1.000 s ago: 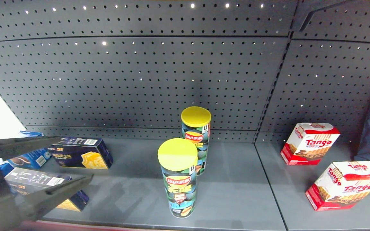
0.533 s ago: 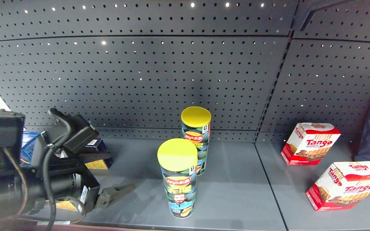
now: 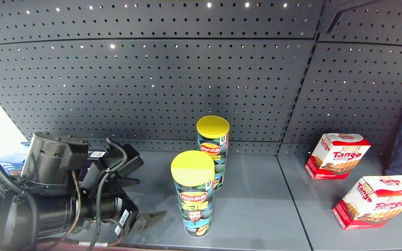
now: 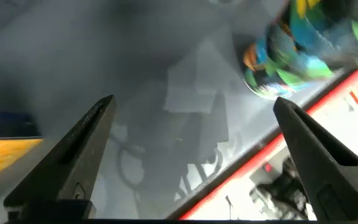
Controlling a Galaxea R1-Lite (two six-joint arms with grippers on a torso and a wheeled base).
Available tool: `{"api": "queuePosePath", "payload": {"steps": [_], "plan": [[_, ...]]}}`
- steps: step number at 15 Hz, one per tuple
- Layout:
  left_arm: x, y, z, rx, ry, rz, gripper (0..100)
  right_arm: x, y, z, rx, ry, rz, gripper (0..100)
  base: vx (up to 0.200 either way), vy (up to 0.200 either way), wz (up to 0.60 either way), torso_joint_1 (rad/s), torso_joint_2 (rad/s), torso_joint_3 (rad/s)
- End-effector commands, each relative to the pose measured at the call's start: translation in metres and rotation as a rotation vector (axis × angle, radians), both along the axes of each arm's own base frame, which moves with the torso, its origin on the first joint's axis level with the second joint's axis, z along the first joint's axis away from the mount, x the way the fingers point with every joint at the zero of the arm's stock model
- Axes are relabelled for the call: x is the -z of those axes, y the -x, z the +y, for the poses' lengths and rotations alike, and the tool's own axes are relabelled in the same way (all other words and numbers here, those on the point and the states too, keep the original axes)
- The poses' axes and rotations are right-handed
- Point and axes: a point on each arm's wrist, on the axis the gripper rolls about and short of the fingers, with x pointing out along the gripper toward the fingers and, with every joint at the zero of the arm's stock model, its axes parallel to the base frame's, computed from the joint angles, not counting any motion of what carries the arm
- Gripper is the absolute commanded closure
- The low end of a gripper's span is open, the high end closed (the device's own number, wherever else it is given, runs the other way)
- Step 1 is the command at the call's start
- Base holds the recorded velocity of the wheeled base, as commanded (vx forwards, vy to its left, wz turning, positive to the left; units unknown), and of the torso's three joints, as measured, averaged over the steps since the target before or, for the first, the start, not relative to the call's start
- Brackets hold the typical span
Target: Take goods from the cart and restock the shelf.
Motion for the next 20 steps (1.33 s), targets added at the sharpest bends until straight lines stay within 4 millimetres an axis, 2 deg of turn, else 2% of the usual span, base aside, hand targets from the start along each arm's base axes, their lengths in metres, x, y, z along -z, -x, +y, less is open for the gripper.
{"api": "queuePosePath", "payload": {"steps": [1, 8, 20], "plan": [[0.008, -0.001, -0.006, 0.022, -0.015, 0.030, 0, 0.000, 0.000, 0.000, 0.000, 0.000, 0.002, 0, 0.000, 0.000, 0.00, 0.000, 0.00, 0.000], [0.012, -0.009, -0.017, 0.046, 0.000, 0.001, 0, 0.000, 0.000, 0.000, 0.000, 0.000, 0.002, 0, 0.000, 0.000, 0.00, 0.000, 0.00, 0.000], [0.012, -0.011, -0.035, 0.106, 0.013, -0.020, 0, 0.000, 0.000, 0.000, 0.000, 0.000, 0.002, 0, 0.000, 0.000, 0.00, 0.000, 0.00, 0.000]]}}
